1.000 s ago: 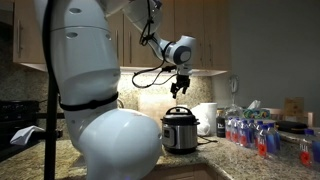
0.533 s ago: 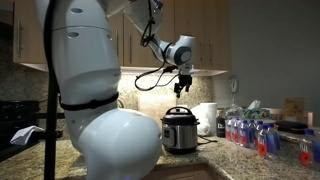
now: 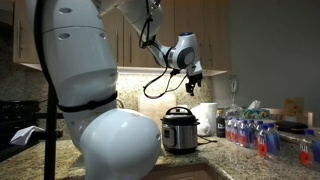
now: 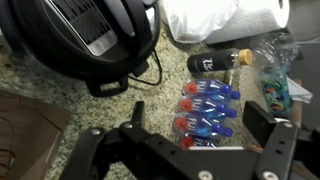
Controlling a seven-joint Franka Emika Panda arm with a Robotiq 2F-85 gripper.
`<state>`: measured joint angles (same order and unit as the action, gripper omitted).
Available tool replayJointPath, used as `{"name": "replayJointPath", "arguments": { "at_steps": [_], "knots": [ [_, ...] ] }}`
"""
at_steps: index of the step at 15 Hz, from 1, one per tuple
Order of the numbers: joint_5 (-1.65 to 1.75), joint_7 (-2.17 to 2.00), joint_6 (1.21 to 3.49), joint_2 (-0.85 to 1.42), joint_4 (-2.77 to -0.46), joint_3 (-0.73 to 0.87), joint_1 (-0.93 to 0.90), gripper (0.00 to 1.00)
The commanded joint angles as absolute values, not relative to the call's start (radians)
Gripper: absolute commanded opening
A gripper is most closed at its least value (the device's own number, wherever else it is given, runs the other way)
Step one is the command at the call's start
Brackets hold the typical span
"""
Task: Uncover the cooker and put the lid on the counter
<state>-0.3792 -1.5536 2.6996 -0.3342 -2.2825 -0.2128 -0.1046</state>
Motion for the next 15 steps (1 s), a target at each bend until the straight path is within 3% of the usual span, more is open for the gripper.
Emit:
{"name": "replayJointPath", "arguments": {
  "at_steps": [1, 7, 15],
  "knots": [
    [-0.318, -1.573, 2.863, -0.363, -2.394, -0.225, -0.062, 1.00],
    [-0.602, -1.258, 2.702, -0.361, -2.421, -0.071, -0.276, 1.00],
    [-0.974, -0.735, 2.539, -0.362, -2.392, -0.026, -0.308, 1.00]
  ]
}}
